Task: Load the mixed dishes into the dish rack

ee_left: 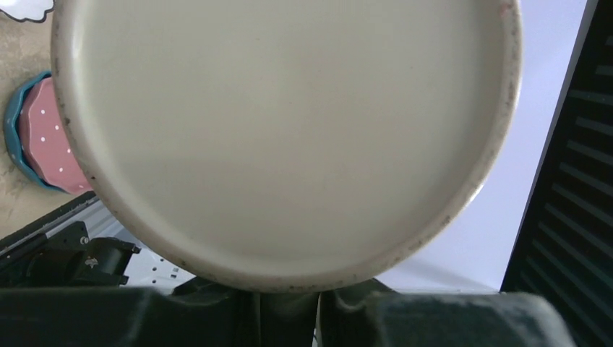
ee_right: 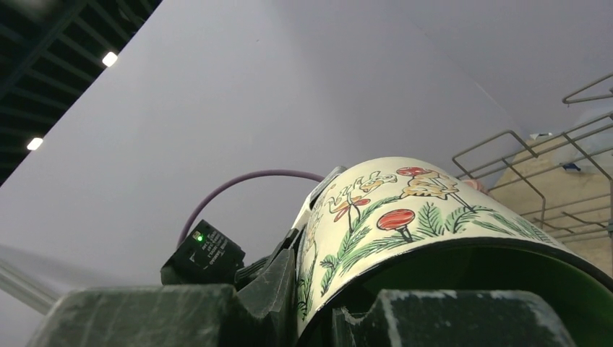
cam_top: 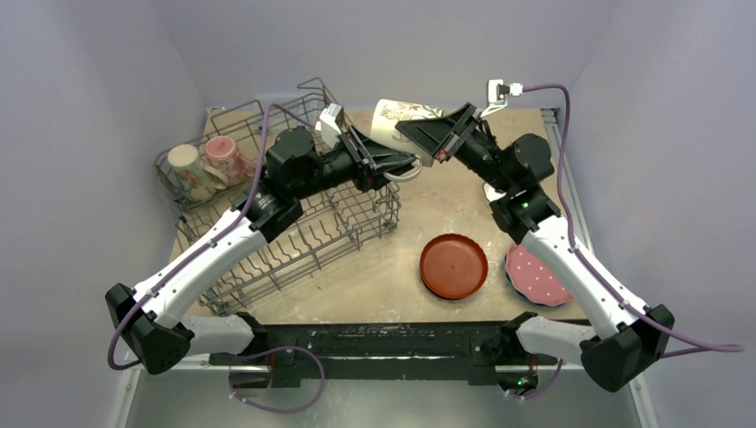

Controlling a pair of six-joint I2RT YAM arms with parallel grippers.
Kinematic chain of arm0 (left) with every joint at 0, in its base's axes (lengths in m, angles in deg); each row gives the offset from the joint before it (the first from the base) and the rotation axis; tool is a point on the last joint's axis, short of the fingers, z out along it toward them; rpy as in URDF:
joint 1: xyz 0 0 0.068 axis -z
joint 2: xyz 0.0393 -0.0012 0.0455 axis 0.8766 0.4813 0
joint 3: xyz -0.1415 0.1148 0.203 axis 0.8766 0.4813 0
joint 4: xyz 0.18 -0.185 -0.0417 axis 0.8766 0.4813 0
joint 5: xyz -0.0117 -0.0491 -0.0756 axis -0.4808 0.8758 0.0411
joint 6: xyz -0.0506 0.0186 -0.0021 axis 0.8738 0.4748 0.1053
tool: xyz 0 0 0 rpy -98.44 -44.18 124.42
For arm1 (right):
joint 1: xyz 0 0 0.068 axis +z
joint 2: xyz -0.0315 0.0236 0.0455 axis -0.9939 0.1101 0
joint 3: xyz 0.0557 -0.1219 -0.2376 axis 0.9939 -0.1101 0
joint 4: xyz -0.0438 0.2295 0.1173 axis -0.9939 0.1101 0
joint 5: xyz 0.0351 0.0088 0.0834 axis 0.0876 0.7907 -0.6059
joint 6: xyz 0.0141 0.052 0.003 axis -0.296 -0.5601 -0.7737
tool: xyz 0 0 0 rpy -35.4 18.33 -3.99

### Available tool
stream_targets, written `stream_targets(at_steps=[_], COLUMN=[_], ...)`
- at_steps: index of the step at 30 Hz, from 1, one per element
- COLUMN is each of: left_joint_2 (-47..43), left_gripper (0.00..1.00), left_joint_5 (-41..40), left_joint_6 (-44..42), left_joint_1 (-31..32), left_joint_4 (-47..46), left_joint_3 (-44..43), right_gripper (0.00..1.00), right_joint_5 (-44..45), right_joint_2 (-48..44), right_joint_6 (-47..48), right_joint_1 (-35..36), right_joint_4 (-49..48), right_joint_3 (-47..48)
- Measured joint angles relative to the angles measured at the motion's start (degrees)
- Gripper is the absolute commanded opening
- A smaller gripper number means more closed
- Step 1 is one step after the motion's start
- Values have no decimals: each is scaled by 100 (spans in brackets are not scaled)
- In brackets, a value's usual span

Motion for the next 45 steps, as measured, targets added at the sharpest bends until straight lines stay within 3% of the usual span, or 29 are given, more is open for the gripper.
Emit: stream_targets(at_steps=[2,5,9,13,15,24,32,41,45], left_joint_2=[2,0,-33,-234,-361,-586,-302,1075,1655], left_gripper=[0,0,0,0,0,0,0,0,0], left_joint_5=[9,2,-81,-492,-706,-1797,-3250,-4918,-5643], left_joint_6=[-42,-103,-105,-175,-264,-1222,-2118,-2682,-2717], left_joint_1=[2,4,9,37,37,33,33,22,-13], left_joint_4=[-59,-114,-15,675,1082,3547,5705,6865,6968], left_joint_3=[0,0,0,13,15,-721,-2293,-3899,-4194], right_gripper=[0,4,52,89,98,99,99,99,99], right_joint_5=[87,136,151,195,240,664,1182,1576,1685], right_joint_2=[0,4,24,116,184,304,66,-2,-2], right_joint_6=[-68,-114,98,671,940,1759,2229,2601,2806], right_joint_1=[11,22,37,155,184,186,186,184,181], right_joint_4=[0,-2,363,1351,1937,4159,5235,6002,6227], right_joint_3=[0,0,138,538,785,1648,1757,2135,2249])
